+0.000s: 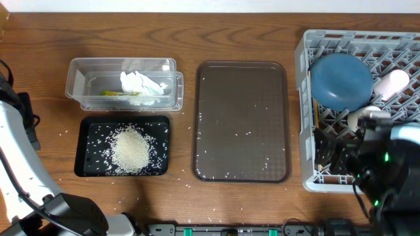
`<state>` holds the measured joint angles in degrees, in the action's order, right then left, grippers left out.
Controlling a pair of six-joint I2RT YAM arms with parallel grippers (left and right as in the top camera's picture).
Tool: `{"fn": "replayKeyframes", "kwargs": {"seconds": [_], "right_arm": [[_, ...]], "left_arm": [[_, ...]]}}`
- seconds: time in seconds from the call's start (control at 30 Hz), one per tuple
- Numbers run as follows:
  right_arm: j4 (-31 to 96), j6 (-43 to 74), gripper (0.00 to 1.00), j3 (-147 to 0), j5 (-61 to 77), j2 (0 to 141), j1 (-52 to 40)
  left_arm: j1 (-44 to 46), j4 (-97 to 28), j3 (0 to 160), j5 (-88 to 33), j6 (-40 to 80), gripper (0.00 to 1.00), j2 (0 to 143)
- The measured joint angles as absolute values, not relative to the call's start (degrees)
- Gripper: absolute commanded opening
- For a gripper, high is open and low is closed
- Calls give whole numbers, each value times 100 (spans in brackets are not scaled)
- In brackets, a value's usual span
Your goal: Sort waste into correct bins and load items into the dishwasher rack
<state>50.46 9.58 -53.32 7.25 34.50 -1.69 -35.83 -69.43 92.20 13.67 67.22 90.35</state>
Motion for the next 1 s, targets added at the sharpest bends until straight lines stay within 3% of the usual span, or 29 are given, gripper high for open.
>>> {"fn": "replayKeyframes", "kwargs": {"seconds": [0.57,1.0], "right_arm": [[1485,580,99,-2043,550,1264,-469],[176,576,99,-344,440,145,-469]], "left_arm": [[-3583,-6943,9220,1367,6722,89,9035],[-3583,-6945,9220,1365,6722,89,9035]]}}
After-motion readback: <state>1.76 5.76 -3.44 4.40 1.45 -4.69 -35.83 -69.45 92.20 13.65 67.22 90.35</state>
